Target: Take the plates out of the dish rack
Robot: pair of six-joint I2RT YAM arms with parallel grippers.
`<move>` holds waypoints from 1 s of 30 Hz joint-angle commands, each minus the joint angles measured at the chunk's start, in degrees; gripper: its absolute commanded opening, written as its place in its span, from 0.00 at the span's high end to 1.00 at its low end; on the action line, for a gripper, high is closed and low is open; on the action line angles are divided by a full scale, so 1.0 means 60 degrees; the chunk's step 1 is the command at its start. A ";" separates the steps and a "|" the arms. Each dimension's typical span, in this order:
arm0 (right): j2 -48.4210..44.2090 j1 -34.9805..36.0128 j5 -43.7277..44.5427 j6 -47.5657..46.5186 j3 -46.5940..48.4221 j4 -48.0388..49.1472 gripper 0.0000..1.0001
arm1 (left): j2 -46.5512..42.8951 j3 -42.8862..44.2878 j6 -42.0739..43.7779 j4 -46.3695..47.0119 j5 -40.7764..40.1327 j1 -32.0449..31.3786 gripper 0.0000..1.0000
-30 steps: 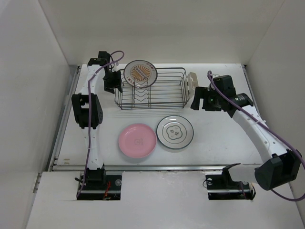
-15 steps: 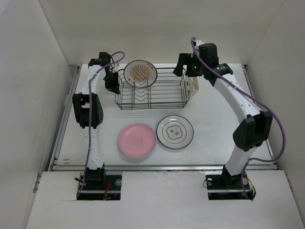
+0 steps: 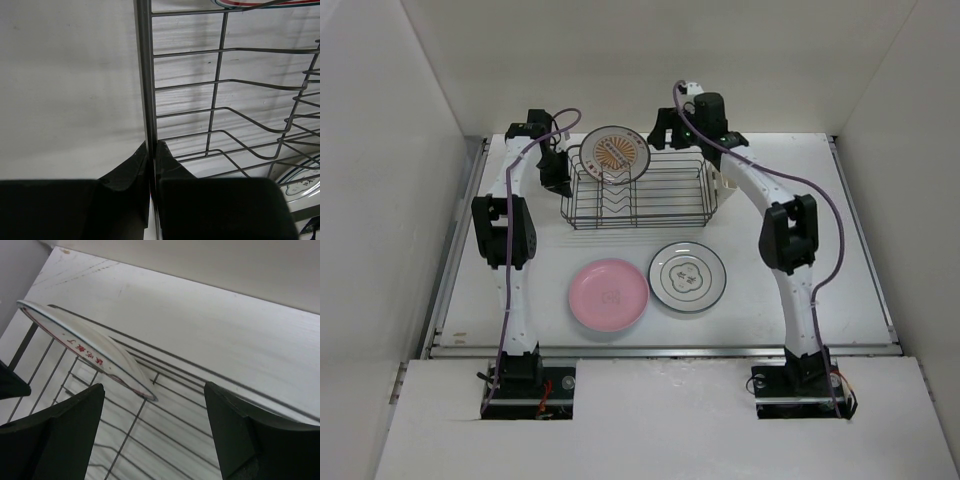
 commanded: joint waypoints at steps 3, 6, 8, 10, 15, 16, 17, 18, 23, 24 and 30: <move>0.1426 0.0548 -0.0691 0.0244 0.1651 0.2215 0.22 | 0.0325 0.0418 0.0457 -0.0542 -0.0119 -0.0176 1.00; 0.1867 0.0826 -0.0738 0.0361 0.1916 0.2610 0.32 | 0.0429 0.0550 0.0457 -0.0660 -0.0206 -0.0176 1.00; 0.1971 0.0929 -0.0737 0.0449 0.1916 0.2713 0.39 | 0.0429 0.0551 0.0457 -0.0660 -0.0207 -0.0176 1.00; 0.1971 0.0929 -0.0620 0.0566 0.1624 0.2846 0.58 | 0.0429 0.0449 0.0457 -0.0660 -0.0207 -0.0176 1.00; 0.1064 0.0929 0.0899 0.0479 0.0849 0.3429 1.00 | 0.0429 0.0360 0.0326 -0.0573 -0.0207 -0.0176 1.00; 0.0584 0.0929 0.1150 0.0377 0.0441 0.3606 1.00 | 0.0429 0.0273 0.0195 -0.0572 -0.0207 -0.0176 1.00; 0.0347 0.0929 0.1370 0.0129 0.0248 0.3782 1.00 | 0.0429 0.0272 0.0078 -0.0572 -0.0309 -0.0176 1.00; 0.0098 0.0929 0.1576 -0.0004 0.0072 0.4102 1.00 | 0.0429 0.0272 0.0077 -0.0572 -0.0310 -0.0176 1.00; -0.1453 0.0929 0.2455 -0.0210 -0.0675 0.4750 1.00 | 0.0429 0.0272 -0.0275 -0.0396 -0.0427 -0.0176 1.00; -0.1660 0.0929 0.2558 -0.0210 -0.0676 0.4750 1.00 | 0.0429 0.0272 -0.0391 -0.0396 -0.0427 -0.0176 1.00; -0.4101 0.0784 0.1012 -0.0210 -0.2339 0.2323 1.00 | 0.0313 0.0272 -0.0845 -0.0309 -0.0399 -0.0176 1.00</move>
